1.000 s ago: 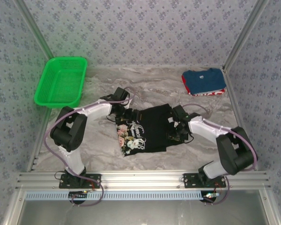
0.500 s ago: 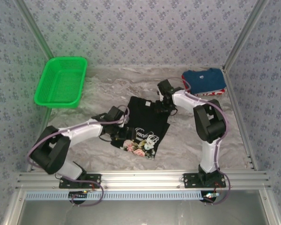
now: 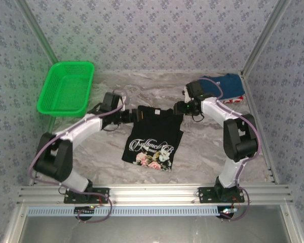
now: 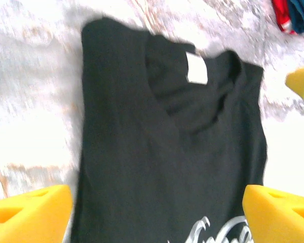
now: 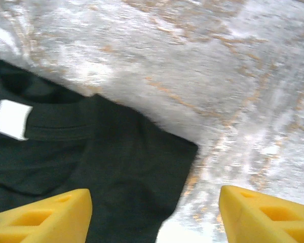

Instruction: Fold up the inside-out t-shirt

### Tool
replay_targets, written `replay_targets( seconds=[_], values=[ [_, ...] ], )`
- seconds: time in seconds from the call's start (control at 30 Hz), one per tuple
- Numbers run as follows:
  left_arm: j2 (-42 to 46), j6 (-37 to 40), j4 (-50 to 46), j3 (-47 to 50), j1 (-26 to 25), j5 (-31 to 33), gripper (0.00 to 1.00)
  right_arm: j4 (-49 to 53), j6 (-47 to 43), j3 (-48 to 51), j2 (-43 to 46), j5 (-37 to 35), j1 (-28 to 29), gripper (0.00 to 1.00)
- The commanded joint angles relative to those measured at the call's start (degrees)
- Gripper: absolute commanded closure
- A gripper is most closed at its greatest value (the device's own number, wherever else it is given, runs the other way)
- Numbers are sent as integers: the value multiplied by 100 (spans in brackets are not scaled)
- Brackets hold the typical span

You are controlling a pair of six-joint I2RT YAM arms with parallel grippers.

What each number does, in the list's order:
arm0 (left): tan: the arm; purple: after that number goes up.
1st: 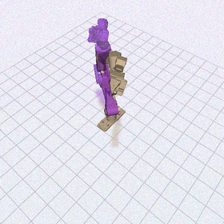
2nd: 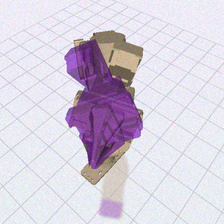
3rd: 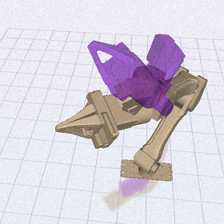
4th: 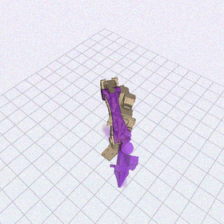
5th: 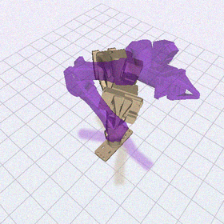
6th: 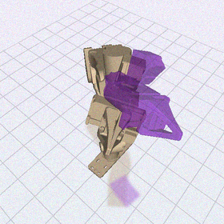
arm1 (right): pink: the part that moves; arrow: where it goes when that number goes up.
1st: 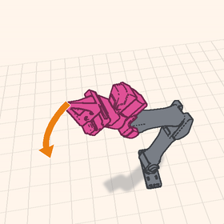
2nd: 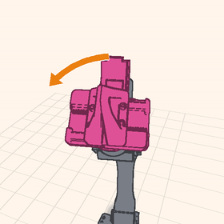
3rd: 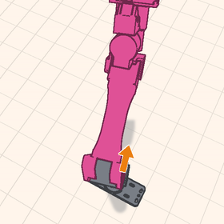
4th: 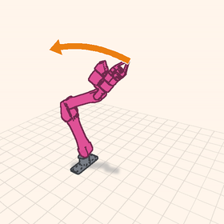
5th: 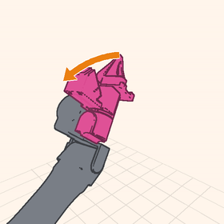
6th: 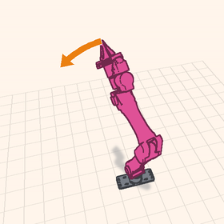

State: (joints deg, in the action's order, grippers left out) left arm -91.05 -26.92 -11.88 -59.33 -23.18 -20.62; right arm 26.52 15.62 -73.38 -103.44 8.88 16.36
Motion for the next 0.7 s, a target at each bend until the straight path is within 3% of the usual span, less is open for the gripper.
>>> replay_targets(
  seconds=[0.0, 0.33, 0.67],
  values=[
    [-822, 644, 19, -713, 157, -326, 12, -155, 376, 19, -306, 416, -70, 27],
    [-2749, 1312, -727, -2478, 404, -762, 15, -441, 382, -106, -861, 542, -21, 24],
    [-3334, 1426, -888, -2718, 358, -1351, 25, -624, 546, 13, -998, 614, 281, 30]
  ],
)
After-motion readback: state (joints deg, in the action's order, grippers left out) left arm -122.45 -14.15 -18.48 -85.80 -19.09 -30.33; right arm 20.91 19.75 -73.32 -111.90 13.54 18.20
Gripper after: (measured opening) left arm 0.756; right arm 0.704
